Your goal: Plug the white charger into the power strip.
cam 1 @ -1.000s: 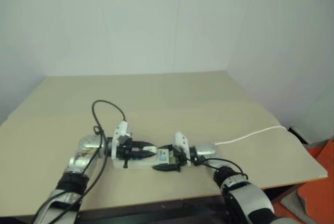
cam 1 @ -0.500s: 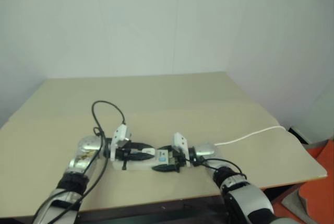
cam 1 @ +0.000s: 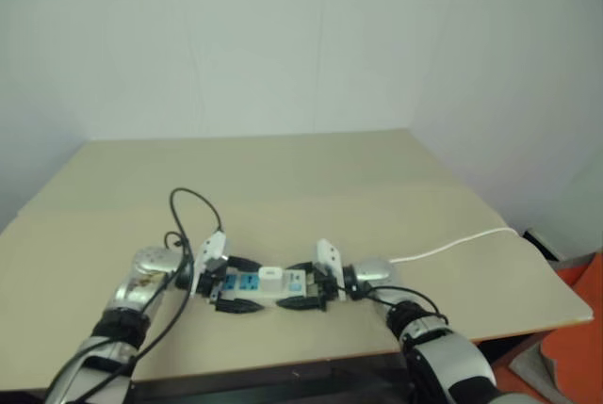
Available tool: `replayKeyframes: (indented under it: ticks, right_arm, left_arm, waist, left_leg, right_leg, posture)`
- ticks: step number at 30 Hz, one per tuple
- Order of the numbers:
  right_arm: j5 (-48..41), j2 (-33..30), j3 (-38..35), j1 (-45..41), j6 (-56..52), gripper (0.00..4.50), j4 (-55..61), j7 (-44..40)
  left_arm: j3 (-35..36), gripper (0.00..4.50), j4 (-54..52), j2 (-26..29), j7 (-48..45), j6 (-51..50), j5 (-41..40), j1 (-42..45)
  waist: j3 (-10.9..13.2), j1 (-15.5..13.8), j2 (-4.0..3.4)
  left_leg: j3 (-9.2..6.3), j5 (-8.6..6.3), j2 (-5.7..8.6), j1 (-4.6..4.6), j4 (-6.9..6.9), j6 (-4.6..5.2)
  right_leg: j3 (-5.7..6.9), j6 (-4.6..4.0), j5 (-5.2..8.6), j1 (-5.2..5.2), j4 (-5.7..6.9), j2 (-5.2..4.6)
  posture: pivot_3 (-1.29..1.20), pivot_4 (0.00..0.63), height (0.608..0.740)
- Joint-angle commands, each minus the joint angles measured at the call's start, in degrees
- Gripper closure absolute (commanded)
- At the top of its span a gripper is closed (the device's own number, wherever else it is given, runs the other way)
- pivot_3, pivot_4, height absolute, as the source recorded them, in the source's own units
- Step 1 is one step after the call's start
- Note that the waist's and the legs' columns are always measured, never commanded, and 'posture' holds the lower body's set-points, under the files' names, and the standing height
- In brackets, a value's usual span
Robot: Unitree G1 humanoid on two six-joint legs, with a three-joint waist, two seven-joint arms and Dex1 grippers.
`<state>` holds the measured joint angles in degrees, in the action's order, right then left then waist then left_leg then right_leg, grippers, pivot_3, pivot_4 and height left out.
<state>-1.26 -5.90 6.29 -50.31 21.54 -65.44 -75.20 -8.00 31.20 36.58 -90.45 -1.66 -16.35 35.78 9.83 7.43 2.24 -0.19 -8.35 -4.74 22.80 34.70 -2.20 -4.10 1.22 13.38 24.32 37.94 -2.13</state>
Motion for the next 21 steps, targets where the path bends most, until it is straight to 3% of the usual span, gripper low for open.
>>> replayKeyframes:
  ticks: [1,2,3,9,14,21]
  right_arm:
    - [0.4,0.5,0.7,0.6,-2.9,1.07,-0.7,-1.2]
    - [0.6,0.4,0.9,0.4,-3.8,0.33,-0.7,-1.6]
    - [0.6,0.3,0.9,0.3,-4.5,0.05,-0.6,-2.0]
    - [1.2,-0.5,1.7,1.1,-4.1,0.02,2.6,-2.0]
    - [-2.7,-3.2,-0.4,4.9,-7.0,0.02,12.6,-2.6]
    - [-9.9,-15.6,-4.1,17.8,-16.6,0.02,41.5,-2.0]
  left_arm:
    - [0.7,0.04,-8.8,6.8,-2.0,-6.1,-6.4,0.3]
    - [0.7,0.0,-11.3,9.1,-2.0,-8.3,-8.8,0.3]
    - [1.0,0.0,-13.6,10.9,-2.0,-9.9,-11.1,0.2]
    - [5.2,0.0,-21.0,15.7,-2.0,-12.6,-16.9,-1.9]
    - [10.2,0.0,-26.2,17.5,-1.7,-14.6,-19.2,-7.4]
    - [17.8,0.0,-33.1,18.4,1.8,-16.7,-21.3,-17.6]
  waist:
    - [0.1,0.1,0.09]
    - [0.1,0.1,0.19]
    - [0.1,0.1,0.21]
    - [0.2,-0.3,0.24]
    - [0.3,-0.6,0.24]
    - [0.5,-3.3,0.19]
  left_leg:
    - [0.0,0.0,0.0,0.05,0.0,0.0]
    - [-0.01,0.0,-0.02,0.07,-0.01,0.0]
    - [-0.03,0.0,-0.04,0.1,-0.01,0.0]
    - [-0.03,-0.2,-0.01,0.15,0.0,-0.33]
    - [-0.03,-0.1,-0.03,0.43,-0.05,-0.16]
    - [0.08,0.02,0.02,1.27,0.11,0.02]
  right_leg:
    - [0.01,0.0,0.0,0.05,0.0,0.0]
    - [0.01,0.0,0.0,0.08,0.01,0.02]
    - [0.02,0.0,0.0,0.1,0.02,0.03]
    - [0.05,-0.02,0.01,0.03,-0.21,-0.05]
    - [0.07,-0.06,0.04,0.33,-0.19,-0.02]
    - [0.06,0.01,0.0,0.96,-0.31,-0.16]
  posture:
    - [0.0,0.15,0.74]
    - [0.0,0.15,0.74]
    - [0.0,0.15,0.74]
    - [0.0,0.15,0.74]
    - [0.0,0.15,0.74]
    - [0.0,0.15,0.74]
